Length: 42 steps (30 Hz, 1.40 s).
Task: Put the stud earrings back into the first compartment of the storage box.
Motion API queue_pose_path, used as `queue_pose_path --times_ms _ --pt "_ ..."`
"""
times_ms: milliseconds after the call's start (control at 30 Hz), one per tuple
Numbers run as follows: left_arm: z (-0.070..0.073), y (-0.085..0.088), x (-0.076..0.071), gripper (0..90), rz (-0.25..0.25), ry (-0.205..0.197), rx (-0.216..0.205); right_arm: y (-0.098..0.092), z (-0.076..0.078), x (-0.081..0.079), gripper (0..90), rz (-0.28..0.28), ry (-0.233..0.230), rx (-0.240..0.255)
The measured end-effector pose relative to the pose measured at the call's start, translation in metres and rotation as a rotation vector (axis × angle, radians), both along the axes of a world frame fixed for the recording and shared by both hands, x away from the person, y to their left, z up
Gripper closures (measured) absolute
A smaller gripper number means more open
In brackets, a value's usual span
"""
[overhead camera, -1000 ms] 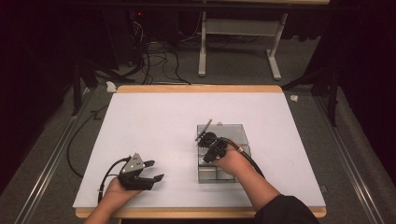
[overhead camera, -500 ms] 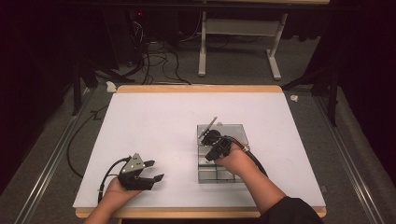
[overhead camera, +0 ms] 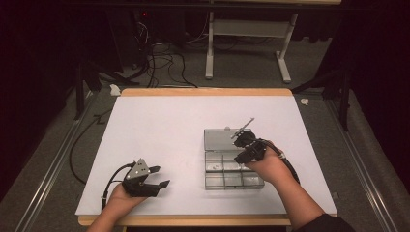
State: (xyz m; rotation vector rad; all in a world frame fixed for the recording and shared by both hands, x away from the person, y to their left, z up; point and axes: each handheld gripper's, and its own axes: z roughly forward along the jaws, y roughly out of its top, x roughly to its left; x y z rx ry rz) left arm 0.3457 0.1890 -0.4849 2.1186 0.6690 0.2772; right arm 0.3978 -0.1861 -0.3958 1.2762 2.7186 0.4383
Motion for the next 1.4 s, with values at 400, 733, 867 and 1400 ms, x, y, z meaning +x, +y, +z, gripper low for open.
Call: queue_pose_path --times_ms 400,733,867,1400 --pt "0.000 0.000 0.000 32.7 0.002 -0.001 0.002 -0.057 0.001 -0.012 74.7 -0.104 -0.020 0.004" --pt "0.000 0.000 0.000 32.7 0.006 -0.003 0.002 -0.090 -0.009 -0.022 70.7 -0.171 -0.021 0.011" --pt "0.000 0.000 -0.001 32.7 0.005 -0.007 0.004 -0.096 -0.014 -0.025 65.4 -0.189 -0.045 0.031" --pt "0.000 0.001 0.000 32.7 0.010 -0.006 -0.005 -0.115 -0.035 -0.046 49.7 -0.262 -0.319 0.227"
